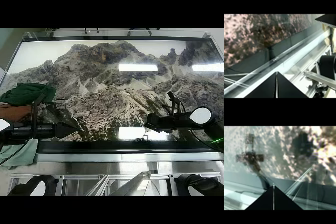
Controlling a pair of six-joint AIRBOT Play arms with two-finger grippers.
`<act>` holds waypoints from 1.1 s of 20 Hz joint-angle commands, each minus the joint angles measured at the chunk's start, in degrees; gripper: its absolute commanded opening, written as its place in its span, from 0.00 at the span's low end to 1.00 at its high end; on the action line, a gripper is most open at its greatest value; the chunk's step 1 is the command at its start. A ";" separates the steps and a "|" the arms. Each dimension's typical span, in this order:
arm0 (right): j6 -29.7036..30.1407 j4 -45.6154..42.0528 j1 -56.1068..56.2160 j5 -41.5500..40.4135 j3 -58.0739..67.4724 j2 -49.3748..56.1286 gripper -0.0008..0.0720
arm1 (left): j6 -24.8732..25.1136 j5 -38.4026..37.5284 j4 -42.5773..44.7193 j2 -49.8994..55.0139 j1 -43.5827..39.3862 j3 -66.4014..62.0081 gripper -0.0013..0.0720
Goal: Fold the shirts.
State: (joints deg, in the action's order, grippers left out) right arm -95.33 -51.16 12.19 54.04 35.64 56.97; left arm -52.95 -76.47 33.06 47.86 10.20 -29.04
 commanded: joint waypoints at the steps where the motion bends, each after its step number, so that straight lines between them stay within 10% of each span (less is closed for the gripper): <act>1: 0.00 0.00 0.07 -0.04 -0.02 -0.04 0.03 | -0.02 0.17 0.00 -0.24 0.07 0.04 0.05; 8: 0.00 -0.02 0.07 -0.04 -0.02 -0.04 0.03 | -0.04 1.92 1.01 -0.24 0.09 -0.59 0.03; 12: 0.00 -0.02 0.07 -0.04 -0.02 -0.04 0.03 | -6.91 4.61 17.62 -0.24 4.46 -12.09 0.05; 13: 0.00 0.00 0.07 -0.04 -0.02 -0.04 0.03 | -6.93 6.73 20.17 -0.24 7.30 -15.78 0.25; 15: 0.00 -0.02 0.07 -0.04 -0.02 -0.04 0.03 | -7.45 13.79 21.59 1.01 14.23 -21.64 1.00; 22: 0.00 0.00 0.07 -1.42 -0.02 -0.04 0.03 | -8.59 21.59 21.46 21.97 34.95 -34.84 0.99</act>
State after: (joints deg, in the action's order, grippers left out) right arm -95.31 -51.16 12.21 53.71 35.64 56.97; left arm -61.08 -56.69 53.58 61.17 38.46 -58.81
